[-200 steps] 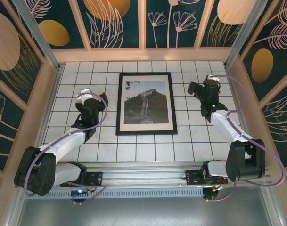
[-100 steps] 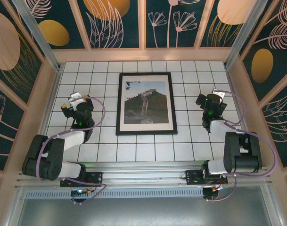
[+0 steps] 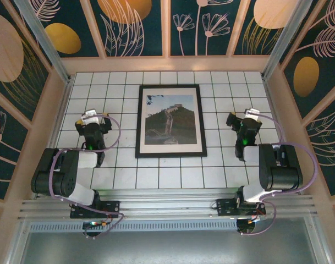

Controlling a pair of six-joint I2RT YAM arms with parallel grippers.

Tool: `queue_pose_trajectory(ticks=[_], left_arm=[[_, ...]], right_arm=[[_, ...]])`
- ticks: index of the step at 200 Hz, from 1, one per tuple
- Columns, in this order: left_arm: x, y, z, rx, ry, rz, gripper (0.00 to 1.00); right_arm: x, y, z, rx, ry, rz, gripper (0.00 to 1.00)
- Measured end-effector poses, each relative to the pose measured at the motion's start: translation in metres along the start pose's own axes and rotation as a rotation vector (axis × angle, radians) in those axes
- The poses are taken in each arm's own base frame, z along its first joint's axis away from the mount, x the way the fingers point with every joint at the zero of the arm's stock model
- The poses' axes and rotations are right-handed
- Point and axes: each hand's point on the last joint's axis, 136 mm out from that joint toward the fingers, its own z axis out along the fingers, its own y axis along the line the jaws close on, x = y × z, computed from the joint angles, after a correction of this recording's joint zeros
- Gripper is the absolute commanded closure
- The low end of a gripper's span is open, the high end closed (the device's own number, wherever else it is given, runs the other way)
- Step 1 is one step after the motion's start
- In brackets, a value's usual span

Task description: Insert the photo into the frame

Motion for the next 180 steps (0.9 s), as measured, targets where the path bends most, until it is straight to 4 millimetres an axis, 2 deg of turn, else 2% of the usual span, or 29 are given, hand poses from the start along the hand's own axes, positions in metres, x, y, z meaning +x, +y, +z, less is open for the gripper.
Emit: queue_pose_trajectory(ticks=[64,113,180], left_arm=[[0.011,-0.004,-0.017,0.123,-0.034,-0.018,0.01],[0.003,-0.010,-0.018,0.155,-0.068,-0.028,0.01],[-0.001,-0.010,-0.018,0.155,-0.081,-0.032,0.01]], right_arm=[[-0.003,0.013,-0.008,-0.096,-0.055,-0.001,0.01],[0.021,0.006,-0.029,-0.110,-0.079,-0.009,0.01],[0.002,0.005,-0.031,-0.102,-0.159,0.005,0.01]])
